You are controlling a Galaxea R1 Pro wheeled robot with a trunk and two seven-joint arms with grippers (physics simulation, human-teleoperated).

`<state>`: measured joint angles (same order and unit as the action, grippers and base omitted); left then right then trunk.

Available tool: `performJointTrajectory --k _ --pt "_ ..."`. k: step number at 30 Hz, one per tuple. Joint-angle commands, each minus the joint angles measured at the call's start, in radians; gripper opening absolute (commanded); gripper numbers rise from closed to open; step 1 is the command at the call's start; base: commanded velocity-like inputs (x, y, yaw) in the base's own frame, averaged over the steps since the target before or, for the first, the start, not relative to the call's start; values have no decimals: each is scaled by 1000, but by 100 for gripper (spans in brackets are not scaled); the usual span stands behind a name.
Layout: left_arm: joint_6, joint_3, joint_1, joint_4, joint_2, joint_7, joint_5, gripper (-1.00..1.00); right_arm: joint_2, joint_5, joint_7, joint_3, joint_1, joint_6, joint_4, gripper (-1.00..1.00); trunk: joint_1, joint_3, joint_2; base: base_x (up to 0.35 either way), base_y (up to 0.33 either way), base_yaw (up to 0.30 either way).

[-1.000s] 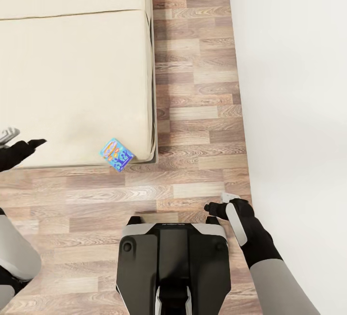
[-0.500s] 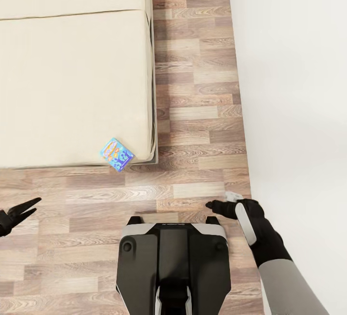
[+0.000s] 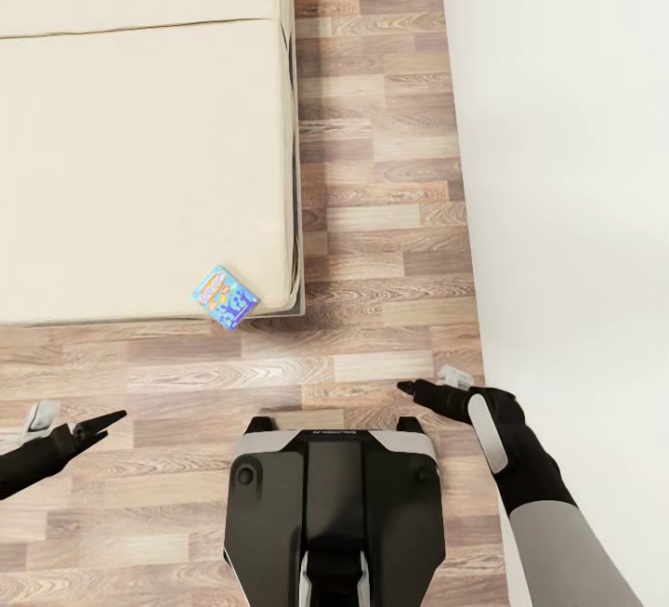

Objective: Put all the toys in the child's room - the three board games (two on the bed and one on the table), the two jigsaw puzzles on the table, and the tennis ball on the table - inside the toy box on the table in the child's room.

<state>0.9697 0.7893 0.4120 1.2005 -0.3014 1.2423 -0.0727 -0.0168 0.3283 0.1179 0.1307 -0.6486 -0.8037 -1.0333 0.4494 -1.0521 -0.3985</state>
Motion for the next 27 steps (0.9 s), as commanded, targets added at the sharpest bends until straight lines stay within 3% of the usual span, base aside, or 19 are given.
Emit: performJointTrajectory --k 1,6,13,27 --pt "9 1 1 1 0 8 -8 100 -1 -7 9 4 0 -5 0 100 1 -1 -2 0 0 0" --pt "1 -1 1 4 3 9 -7 100 -2 -7 41 7 0 -4 3 100 1 -1 -2 0 0 0" --pt "-7 -2 1 7 0 12 -8 100 0 -10 178 12 0 -2 4 100 1 -1 -2 0 0 0" --pt "-9 -3 1 7 2 6 -9 100 0 -12 262 46 0 -2 4 100 1 -1 -2 0 0 0"
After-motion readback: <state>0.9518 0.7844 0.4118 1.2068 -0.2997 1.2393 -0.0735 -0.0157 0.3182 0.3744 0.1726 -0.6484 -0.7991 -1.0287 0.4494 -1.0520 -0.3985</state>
